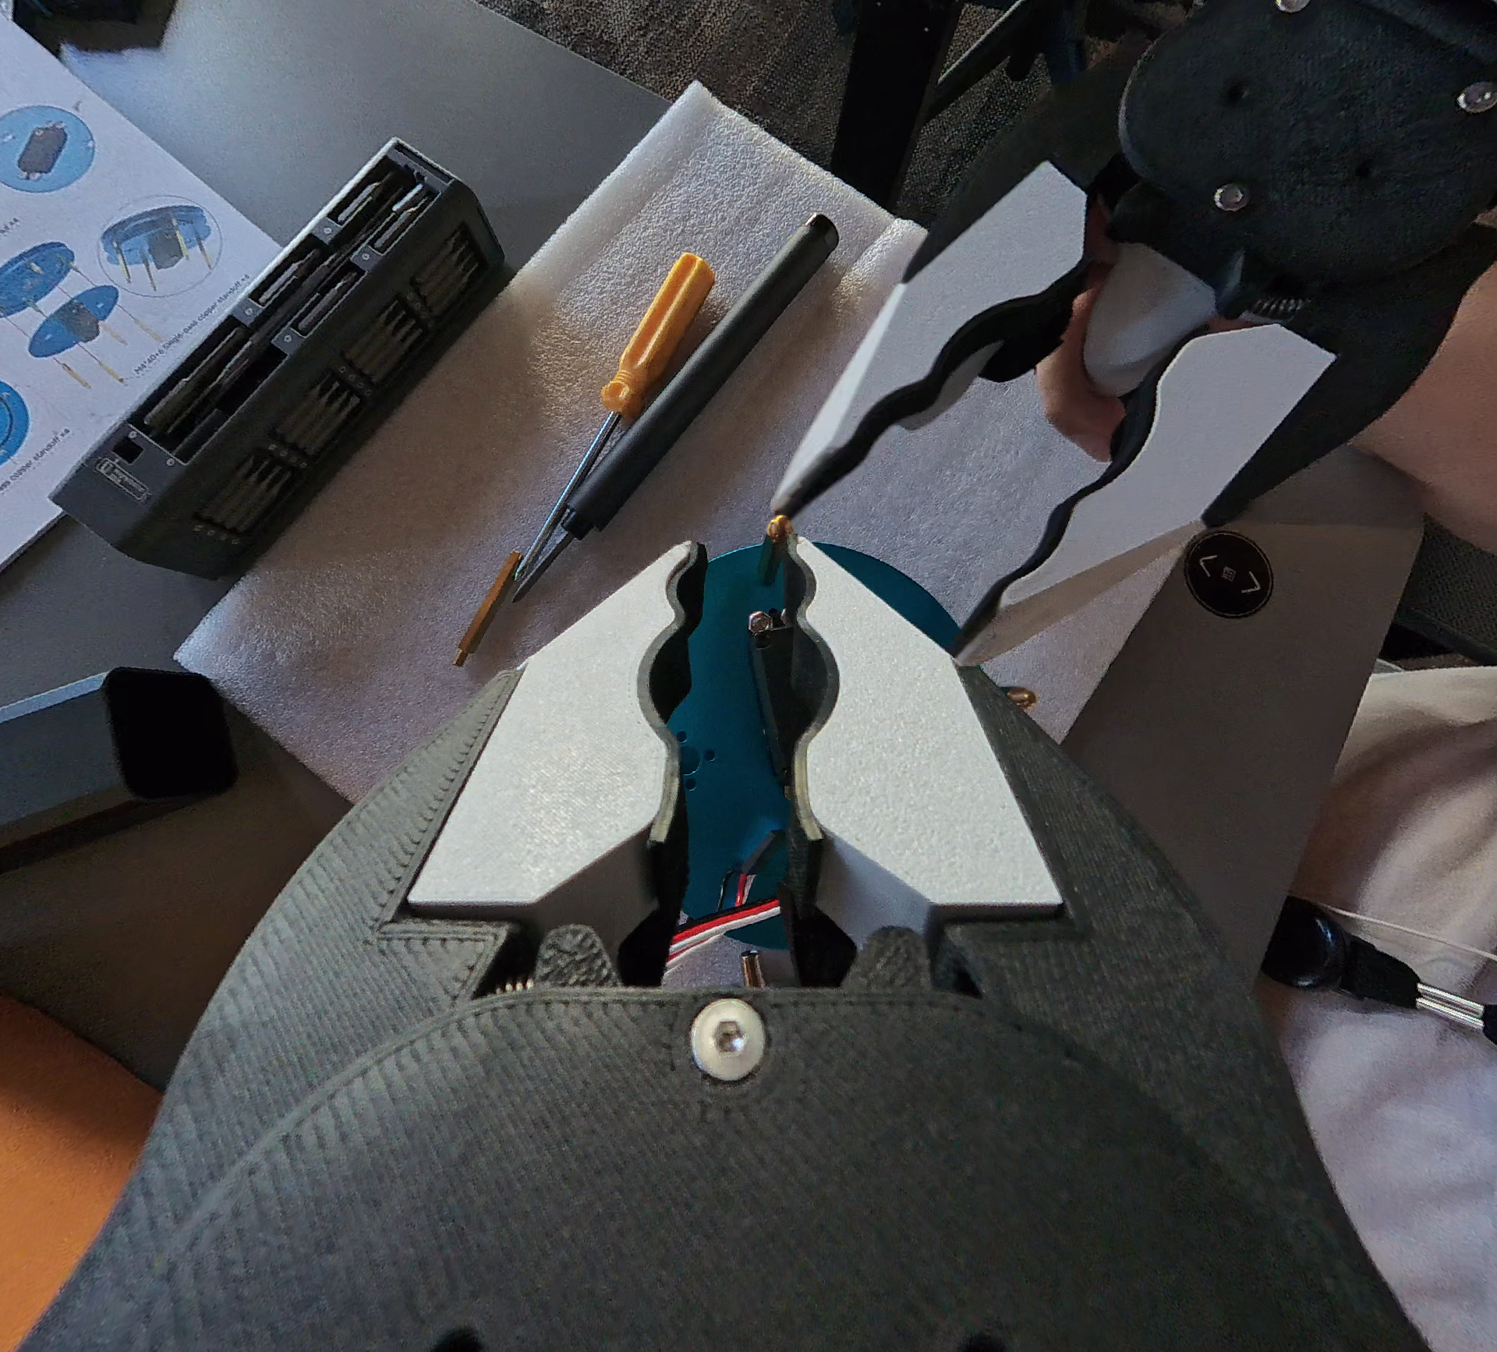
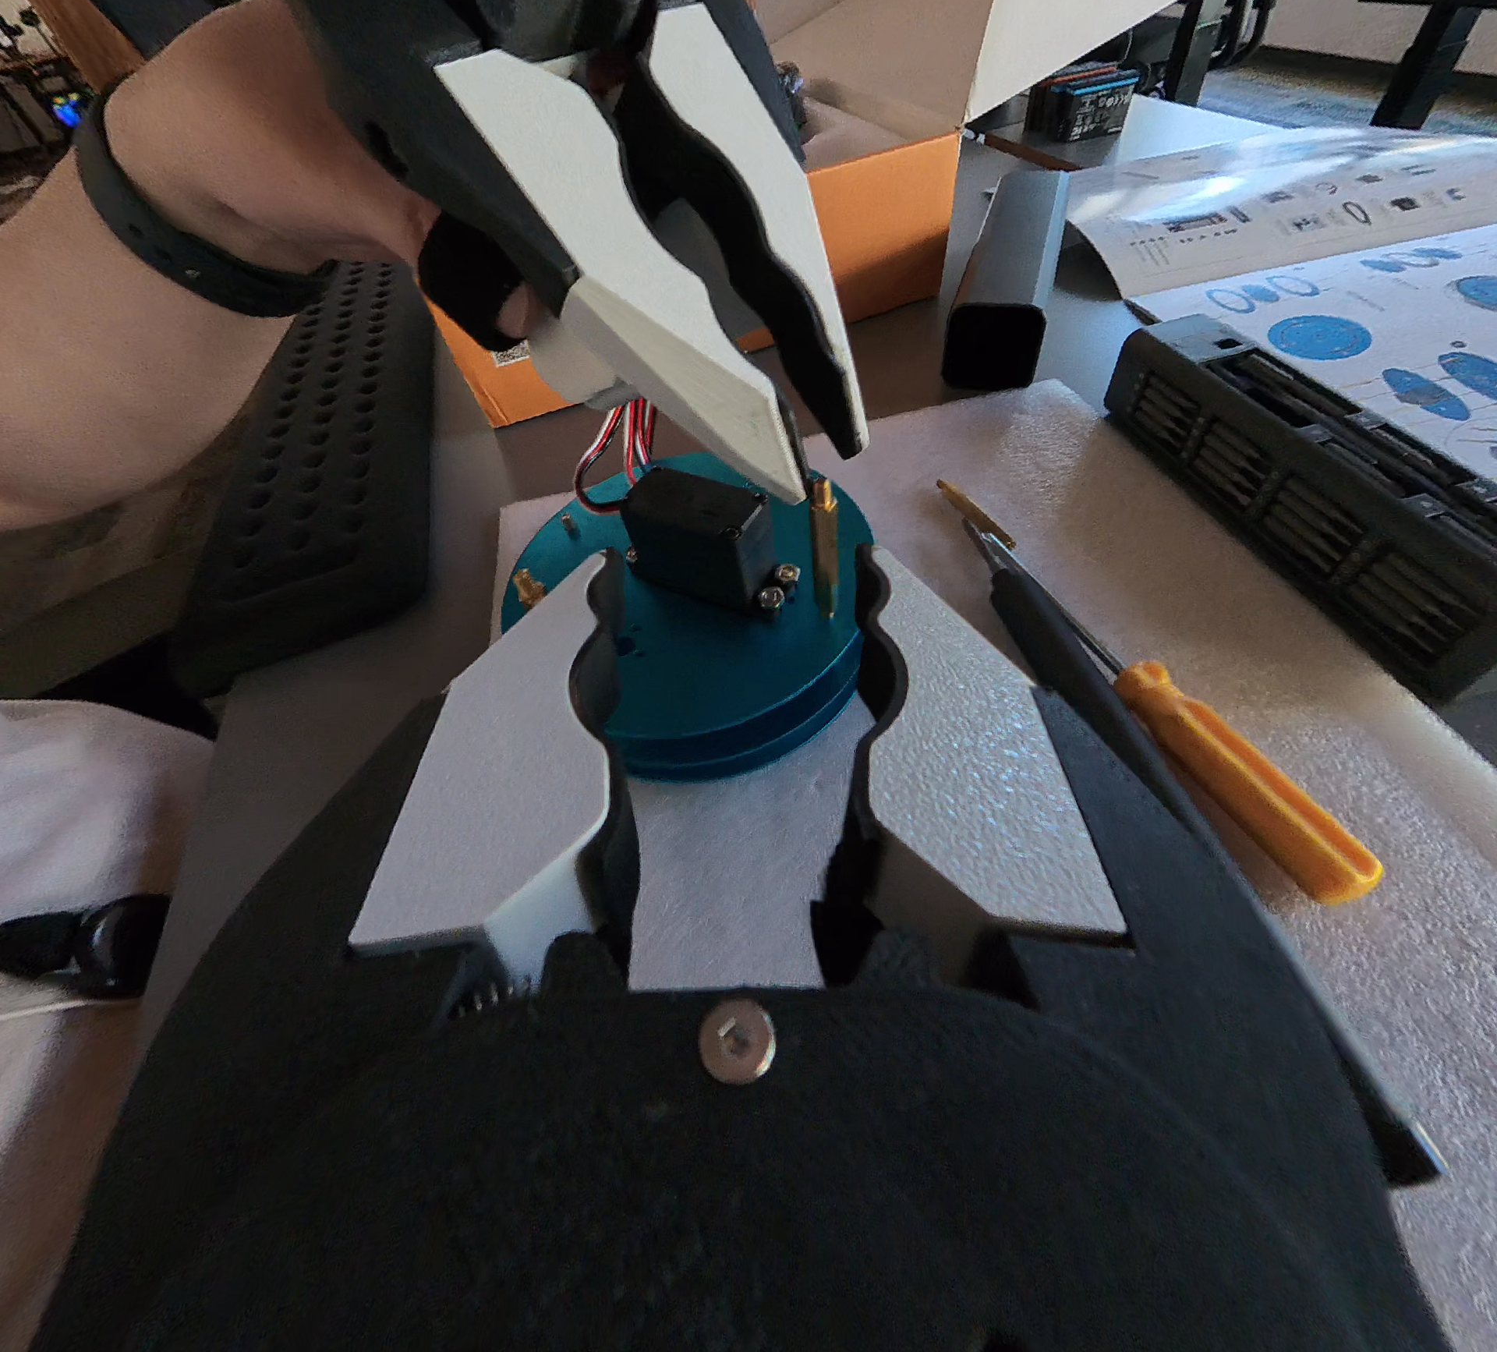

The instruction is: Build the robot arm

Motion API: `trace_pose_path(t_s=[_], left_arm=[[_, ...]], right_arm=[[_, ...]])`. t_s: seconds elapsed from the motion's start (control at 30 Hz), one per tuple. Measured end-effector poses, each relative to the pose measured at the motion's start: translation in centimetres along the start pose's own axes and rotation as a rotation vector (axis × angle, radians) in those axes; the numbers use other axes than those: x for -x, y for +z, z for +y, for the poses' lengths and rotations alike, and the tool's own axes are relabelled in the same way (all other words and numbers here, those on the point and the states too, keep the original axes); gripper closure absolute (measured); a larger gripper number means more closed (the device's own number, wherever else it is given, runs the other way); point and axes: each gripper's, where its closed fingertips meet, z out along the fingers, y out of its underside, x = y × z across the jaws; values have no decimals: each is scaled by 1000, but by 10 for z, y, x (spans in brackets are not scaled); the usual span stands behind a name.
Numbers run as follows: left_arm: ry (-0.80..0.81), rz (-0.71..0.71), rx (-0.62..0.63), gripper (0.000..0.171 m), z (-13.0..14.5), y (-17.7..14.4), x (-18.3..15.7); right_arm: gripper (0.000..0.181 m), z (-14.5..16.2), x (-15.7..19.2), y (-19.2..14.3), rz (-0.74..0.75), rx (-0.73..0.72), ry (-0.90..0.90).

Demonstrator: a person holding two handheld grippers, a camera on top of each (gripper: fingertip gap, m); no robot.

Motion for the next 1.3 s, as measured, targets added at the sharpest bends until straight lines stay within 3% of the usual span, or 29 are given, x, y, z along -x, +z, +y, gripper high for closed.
trace_pose_path(t_s=[0.23,0.5,0.63,0.83,1.0,1.1,1.2,1.3], left_arm=[[-4,-8,-3,154,0,0,2],[34,16,-12,151,-3,-7,-6],[87,-33,50,144,5,5,0],[97,-110,94,143,15,3,16],[92,-40,67,142,7,7,1],[93,-73,82,137,10,9,9],[104,-140,116,143,18,3,24],[82,-49,70,141,10,1,8]], right_arm=[[121,8,8,2,-10,51,-22],[120,-9,2,2,-41,-20,38],[119,-8,10,5,-106,-28,73],[121,-7,6,-5,-70,-36,80],[119,-10,9,4,-117,-32,105],[113,-5,10,1,-95,-14,88],[123,-6,10,-10,-88,-32,99],[117,-9,2,-8,-61,-53,99]])
